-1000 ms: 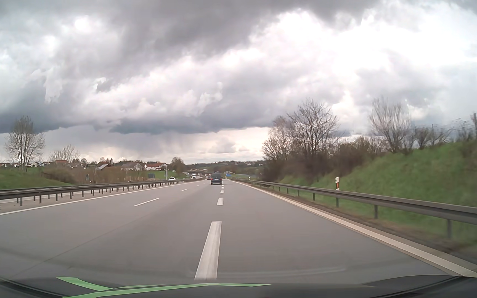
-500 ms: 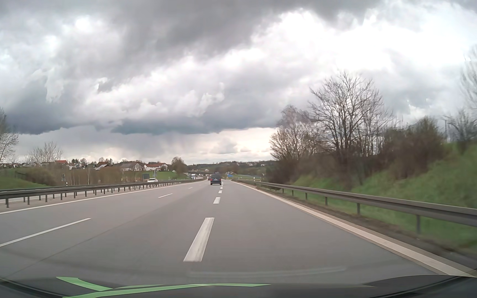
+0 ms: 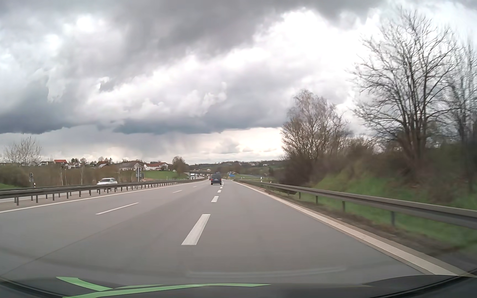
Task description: Follow the waypoints while adhering to traffic rules and regulations
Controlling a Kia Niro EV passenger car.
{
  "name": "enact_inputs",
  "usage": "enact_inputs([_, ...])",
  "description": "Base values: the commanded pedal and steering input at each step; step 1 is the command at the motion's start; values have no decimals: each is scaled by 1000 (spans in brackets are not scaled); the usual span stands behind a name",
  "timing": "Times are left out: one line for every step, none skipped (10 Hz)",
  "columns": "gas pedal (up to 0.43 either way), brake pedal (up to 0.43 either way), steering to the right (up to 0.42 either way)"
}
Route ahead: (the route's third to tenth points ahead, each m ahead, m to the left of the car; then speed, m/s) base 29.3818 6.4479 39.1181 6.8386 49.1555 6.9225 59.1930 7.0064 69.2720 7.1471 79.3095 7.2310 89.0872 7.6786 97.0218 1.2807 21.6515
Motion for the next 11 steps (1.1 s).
enact_inputs([0,43,-6])
enact_inputs([0,55,-5])
enact_inputs([0,61,-6])
enact_inputs([0,67,-6])
enact_inputs([0,73,-6])
enact_inputs([0,73,-6])
enact_inputs([0,73,-5])
enact_inputs([0,73,-5])
enact_inputs([0,73,-6])
enact_inputs([0,79,-5])
enact_inputs([0,85,-5])
